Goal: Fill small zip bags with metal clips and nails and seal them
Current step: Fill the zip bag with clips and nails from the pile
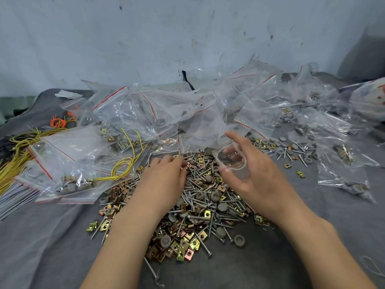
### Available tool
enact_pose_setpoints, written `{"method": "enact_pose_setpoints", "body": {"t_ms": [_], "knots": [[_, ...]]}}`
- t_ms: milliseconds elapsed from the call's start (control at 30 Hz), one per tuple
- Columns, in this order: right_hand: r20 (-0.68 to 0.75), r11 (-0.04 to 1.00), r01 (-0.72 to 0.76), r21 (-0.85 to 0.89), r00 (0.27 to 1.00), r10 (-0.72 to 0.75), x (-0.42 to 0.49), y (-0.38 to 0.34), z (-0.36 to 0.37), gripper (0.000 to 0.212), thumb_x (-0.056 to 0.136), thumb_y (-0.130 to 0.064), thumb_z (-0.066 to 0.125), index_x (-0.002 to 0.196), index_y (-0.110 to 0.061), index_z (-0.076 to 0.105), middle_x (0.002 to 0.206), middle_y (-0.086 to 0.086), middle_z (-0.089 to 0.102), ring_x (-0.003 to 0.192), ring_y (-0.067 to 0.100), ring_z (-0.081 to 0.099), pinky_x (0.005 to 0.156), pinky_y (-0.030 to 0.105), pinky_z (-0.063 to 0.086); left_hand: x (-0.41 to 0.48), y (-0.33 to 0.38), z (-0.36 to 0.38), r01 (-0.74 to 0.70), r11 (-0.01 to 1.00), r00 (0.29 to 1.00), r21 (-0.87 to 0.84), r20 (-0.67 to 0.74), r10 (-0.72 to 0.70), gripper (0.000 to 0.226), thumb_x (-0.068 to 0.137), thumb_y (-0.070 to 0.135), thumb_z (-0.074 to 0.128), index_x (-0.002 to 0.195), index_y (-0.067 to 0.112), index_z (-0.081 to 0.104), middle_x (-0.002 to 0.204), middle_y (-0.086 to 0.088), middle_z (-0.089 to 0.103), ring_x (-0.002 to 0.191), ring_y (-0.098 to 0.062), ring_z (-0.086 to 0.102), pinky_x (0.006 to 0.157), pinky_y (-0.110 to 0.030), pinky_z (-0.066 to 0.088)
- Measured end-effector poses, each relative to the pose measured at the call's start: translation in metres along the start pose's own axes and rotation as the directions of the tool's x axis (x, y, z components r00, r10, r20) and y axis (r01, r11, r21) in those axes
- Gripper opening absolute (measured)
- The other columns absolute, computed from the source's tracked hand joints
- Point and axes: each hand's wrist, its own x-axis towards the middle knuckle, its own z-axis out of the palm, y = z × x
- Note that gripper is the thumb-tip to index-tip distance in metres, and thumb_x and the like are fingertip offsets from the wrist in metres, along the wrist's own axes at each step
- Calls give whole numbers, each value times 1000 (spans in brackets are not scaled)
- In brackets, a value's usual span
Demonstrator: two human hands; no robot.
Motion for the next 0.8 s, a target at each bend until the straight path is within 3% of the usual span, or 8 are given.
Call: {"method": "enact_pose_setpoints", "body": {"t_ms": [300,500,800], "knots": [[5,1000,-6,4,1000,6,-1,0,-3,66,90,-50,54,149,-33,32,122,-18,58,111,3,57,102,47,46,10,-2,12,75,997,992,-9,-97,-75,41,101,33,41,142,29,44,144,2,45,129,-25,38,104,-41,33],[4,1000,-8,-7,1000,8,-2,0,-5,66,90,-50,54,150,-32,32,122,-18,58,110,0,55,102,46,46,20,-3,13,47,999,998,-7,34,-46,43,103,31,35,145,31,42,152,9,40,137,-25,34,110,-46,28],[3,1000,-15,-6,1000,15,0,0,-4,65,91,-47,56,150,-33,32,122,-16,58,110,0,55,101,45,46,22,1,13,-12,999,997,-45,-72,9,35,104,28,39,130,20,61,133,2,53,125,-22,43,106,-42,35]]}}
